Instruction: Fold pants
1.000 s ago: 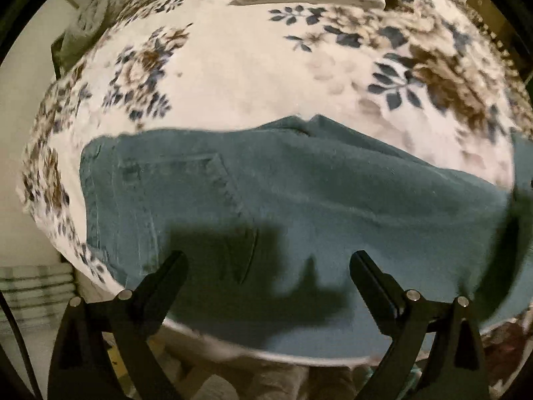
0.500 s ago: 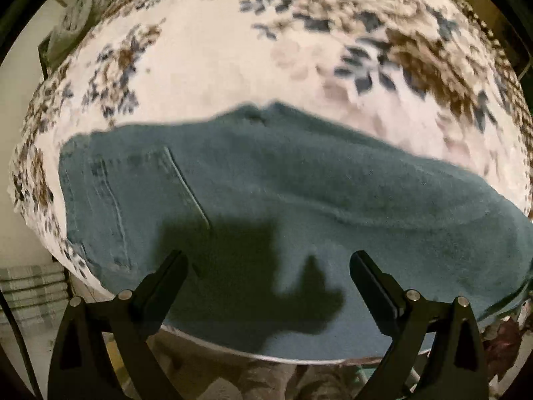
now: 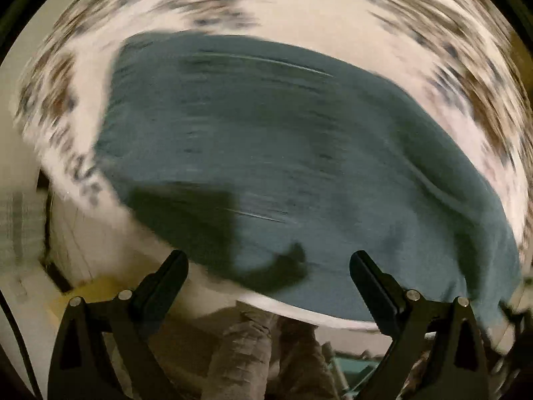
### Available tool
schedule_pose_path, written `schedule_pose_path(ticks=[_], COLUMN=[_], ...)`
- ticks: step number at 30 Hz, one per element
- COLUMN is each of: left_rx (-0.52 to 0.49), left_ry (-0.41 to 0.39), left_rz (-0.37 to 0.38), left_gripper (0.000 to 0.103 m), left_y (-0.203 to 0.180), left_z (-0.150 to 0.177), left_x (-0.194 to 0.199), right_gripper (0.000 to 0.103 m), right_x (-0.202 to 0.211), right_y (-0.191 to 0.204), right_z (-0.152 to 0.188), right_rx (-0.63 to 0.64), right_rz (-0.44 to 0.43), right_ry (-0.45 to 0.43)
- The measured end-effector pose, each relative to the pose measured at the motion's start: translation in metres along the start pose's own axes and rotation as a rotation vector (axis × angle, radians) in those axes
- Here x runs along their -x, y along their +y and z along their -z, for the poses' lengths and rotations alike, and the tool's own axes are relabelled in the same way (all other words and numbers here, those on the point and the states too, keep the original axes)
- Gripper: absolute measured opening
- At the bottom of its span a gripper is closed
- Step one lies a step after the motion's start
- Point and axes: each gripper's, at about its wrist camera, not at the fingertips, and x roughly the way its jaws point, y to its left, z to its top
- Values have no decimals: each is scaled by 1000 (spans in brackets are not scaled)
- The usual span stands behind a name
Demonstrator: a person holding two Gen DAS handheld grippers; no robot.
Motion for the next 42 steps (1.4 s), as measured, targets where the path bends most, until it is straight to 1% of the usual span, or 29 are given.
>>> schedule_pose_path(ticks=[1, 3, 6, 8, 9, 10, 11, 12, 13, 14, 15, 16, 17, 18, 19, 21, 25, 29, 30, 32, 34, 35, 36, 37, 38, 39, 40, 41, 42], left_rx=[56, 126, 240, 287, 306, 313, 321, 328, 334, 338, 344, 345, 342, 345, 346, 342, 341, 320, 316, 303, 288, 282, 263, 235, 212, 180, 128, 90, 55], left_ry=[-5, -13, -22, -12, -14, -9, -5, -3, 4, 4, -3, -12, -35, -56, -83, -111, -155, -144, -131, -90, -68, -62, -50, -53, -69, -92, -117, -134, -151], left_rz=[-1, -15, -8, 13, 25, 30, 29, 43, 52, 60, 76, 74, 74, 74, 76, 82, 101, 87, 79, 68, 36, 22, 1, -22, -37, -54, -86, -105, -113], left_gripper=[99, 99, 99, 99, 99, 98, 96, 92, 74, 64, 49, 39, 31, 26, 23, 20, 18, 18, 18, 19, 24, 28, 30, 33, 37, 55, 81, 90, 95], left_y=[25, 59, 115, 140, 150, 155, 162, 167, 173, 175, 178, 180, 181, 182, 184, 184, 195, 203, 191, 193, 191, 189, 185, 179, 173, 165, 151, 139, 127], left_z=[-8, -20, -44, -57, -63, -66, -70, -74, -79, -80, -81, -82, -82, -88, -86, -81, -67, -58, -56, -53, -52, -53, -53, -53, -51, -48, -43, -39, -34], left_x=[-2, -7, -17, -27, -33, -38, -45, -51, -60, -64, -68, -69, -68, -67, -62, -51, -21, -12, -9, -21, -33, -33, -31, -24, -16, -6, 7, 16, 23], right_gripper=[63, 63, 63, 63, 63, 63, 63, 63, 63, 63, 62, 45, 30, 9, 4, 3, 3, 2, 2, 3, 3, 4, 5, 9, 13, 29, 48, 54, 56], right_x=[-13, -38, -74, -96, -110, -121, -134, -143, -149, -152, -153, -154, -156, -156, -155, -149, -121, -111, -113, -117, -135, -138, -142, -140, -136, -129, -117, -101, -82], right_y=[10, 32, 55, 64, 69, 72, 74, 75, 76, 78, 80, 83, 87, 89, 91, 95, 102, 103, 102, 94, 94, 90, 90, 84, 81, 80, 78, 67, 60], right_z=[9, 30, 61, 81, 90, 98, 103, 105, 110, 113, 118, 122, 127, 131, 135, 147, 164, 175, 180, 182, 175, 173, 172, 163, 154, 152, 149, 138, 129], right_rx=[24, 69, 77, 78, 81, 72, 56, 42, 22, 12, 1, -2, 4, 16, 27, 36, 109, 155, 172, 184, 193, 189, 180, 178, 176, 176, 178, 175, 160], right_rz=[-6, 5, -10, -21, 4, 14, 0, 2, 12, 15, 6, -4, -5, 16, 34, 29, 28, 56, 78, 101, 116, 112, 108, 96, 68, 45, 40, 33, 27], right_ry=[28, 68, 133, 163, 171, 168, 172, 175, 162, 145, 128, 120, 113, 101, 82, 49, 15, 61, 77, 96, 128, 142, 167, 184, 206, 214, 201, 186, 145])
